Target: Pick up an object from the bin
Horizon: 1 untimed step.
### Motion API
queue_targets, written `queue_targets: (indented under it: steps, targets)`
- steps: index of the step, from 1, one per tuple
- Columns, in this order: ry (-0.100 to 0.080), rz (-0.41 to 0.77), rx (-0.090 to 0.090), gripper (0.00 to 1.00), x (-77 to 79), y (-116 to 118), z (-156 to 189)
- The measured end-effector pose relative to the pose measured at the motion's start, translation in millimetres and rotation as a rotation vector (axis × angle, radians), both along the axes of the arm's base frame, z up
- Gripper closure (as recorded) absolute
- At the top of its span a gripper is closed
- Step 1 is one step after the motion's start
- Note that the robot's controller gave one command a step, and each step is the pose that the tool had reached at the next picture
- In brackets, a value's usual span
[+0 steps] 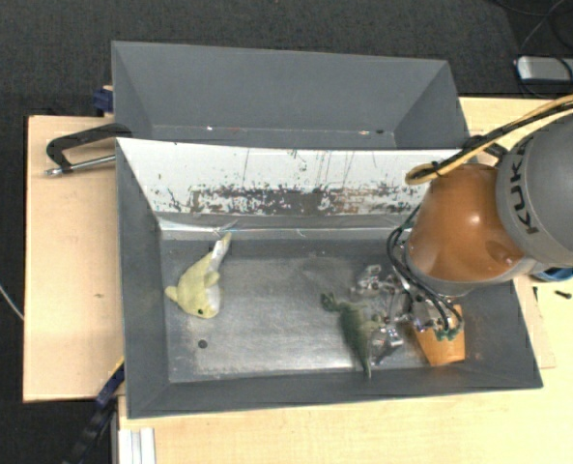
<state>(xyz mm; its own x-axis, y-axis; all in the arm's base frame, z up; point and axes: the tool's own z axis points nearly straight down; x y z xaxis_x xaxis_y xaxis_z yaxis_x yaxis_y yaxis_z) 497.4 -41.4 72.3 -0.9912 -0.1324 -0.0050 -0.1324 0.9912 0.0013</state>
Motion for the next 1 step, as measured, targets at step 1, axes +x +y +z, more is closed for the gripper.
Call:
queue_targets:
  steps: [1]
  targets:
    - [-0.004, 0.265, -0.004, 0.0, 23.6, 21.1, -0.2]
